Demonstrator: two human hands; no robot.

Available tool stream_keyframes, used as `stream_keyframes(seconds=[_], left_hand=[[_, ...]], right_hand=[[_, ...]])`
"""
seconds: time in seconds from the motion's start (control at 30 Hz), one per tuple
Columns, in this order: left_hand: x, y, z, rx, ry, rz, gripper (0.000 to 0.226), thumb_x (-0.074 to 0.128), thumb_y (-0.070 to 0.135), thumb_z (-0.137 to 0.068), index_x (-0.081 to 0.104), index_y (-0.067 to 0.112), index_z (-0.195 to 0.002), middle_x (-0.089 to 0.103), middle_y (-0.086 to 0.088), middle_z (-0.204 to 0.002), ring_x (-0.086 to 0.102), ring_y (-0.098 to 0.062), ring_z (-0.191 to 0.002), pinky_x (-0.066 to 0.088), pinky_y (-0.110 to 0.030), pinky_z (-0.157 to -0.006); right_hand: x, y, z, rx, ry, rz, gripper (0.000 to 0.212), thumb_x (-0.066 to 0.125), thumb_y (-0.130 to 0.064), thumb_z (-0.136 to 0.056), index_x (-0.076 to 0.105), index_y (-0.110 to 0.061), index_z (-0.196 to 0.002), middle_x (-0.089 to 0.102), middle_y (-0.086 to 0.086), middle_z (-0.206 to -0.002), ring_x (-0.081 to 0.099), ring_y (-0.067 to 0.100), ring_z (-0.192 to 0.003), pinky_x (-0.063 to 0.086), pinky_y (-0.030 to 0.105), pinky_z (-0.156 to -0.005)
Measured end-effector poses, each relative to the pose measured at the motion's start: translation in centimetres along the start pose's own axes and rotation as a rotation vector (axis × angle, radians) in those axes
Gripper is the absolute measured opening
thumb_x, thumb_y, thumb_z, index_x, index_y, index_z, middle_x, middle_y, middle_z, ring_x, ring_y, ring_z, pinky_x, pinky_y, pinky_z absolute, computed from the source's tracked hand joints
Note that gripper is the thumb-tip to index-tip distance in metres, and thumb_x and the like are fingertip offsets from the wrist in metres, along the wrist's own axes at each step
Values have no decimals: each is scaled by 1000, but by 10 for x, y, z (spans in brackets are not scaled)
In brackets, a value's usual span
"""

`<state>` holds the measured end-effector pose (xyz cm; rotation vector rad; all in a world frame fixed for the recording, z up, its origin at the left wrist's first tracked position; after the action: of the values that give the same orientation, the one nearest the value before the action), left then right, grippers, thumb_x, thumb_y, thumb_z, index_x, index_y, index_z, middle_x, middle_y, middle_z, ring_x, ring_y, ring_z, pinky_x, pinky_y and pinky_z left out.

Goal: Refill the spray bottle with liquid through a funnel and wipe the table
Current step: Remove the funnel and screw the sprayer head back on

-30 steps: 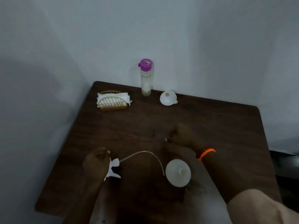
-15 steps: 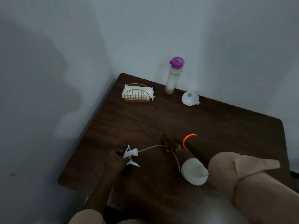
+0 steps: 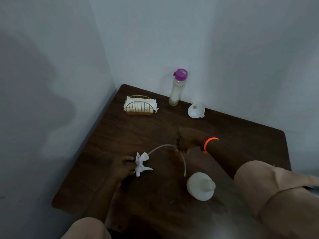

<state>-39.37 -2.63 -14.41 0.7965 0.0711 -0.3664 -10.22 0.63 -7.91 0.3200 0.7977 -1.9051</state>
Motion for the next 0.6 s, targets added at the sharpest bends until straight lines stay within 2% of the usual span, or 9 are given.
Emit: stream_keyframes(seconds=[0.1, 0.23, 0.33, 0.4, 0.47, 0.53, 0.6], left_hand=[[22, 8, 10, -44, -100, 88, 20, 74, 18, -91, 72, 10, -110, 75, -10, -109, 72, -23, -102, 57, -26, -73], [31, 23, 34, -62, -199, 205, 15, 70, 15, -93, 72, 12, -108, 74, -16, -115, 70, -30, -110, 60, -38, -87], [29, 44, 54, 26, -233, 257, 21, 72, 9, -91, 73, 4, -111, 76, -21, -111, 73, -35, -105, 61, -42, -88], [28, 64, 71, 110, -233, 209, 22, 73, 7, -88, 74, 2, -109, 76, -24, -105, 73, -38, -100, 63, -40, -84], [29, 85, 88, 214, -229, 164, 21, 74, 5, -86, 74, 1, -107, 75, -27, -99, 72, -34, -89, 64, -33, -74], [28, 104, 102, 335, -193, 79, 22, 76, 4, -84, 75, 2, -105, 77, -23, -92, 74, -23, -75, 63, -23, -63], [29, 120, 117, 456, -156, -21, 22, 79, 3, -81, 77, 5, -103, 79, -17, -84, 74, -14, -67, 58, -15, -59]], right_hand=[[-9, -28, 24, -59, -18, -32, 9, 70, 1, -85, 77, -4, -88, 78, 10, -81, 74, 17, -65, 61, 26, -60], [-23, -25, 55, -38, 34, -67, 11, 72, -2, -86, 75, 3, -95, 77, 18, -91, 76, 31, -83, 64, 37, -72], [-45, -29, 94, -104, 165, -68, 7, 72, -4, -87, 75, 0, -92, 77, 15, -84, 76, 24, -76, 62, 29, -67], [-52, -23, 125, -141, 266, -23, 4, 73, -8, -86, 75, -6, -90, 77, 6, -79, 73, 8, -65, 58, 19, -62], [-53, -17, 159, -177, 369, -13, 6, 75, -10, -84, 74, -13, -90, 76, -3, -79, 69, -3, -66, 55, 13, -64], [-47, -9, 186, -190, 431, -48, 12, 76, -10, -83, 73, -18, -92, 73, -8, -83, 68, -4, -73, 55, 12, -66], [-38, 1, 203, -190, 496, -60, 16, 76, -9, -83, 72, -19, -94, 69, -10, -86, 66, -1, -75, 53, 11, -66]])
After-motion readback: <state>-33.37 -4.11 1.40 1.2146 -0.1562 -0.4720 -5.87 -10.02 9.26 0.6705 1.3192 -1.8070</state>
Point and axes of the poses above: each hand's wrist, its own z-axis away from the middle knuckle, its own x-axis out of the palm, y = z × x, the point moved 10 cm from there along -z, towards the middle knuckle
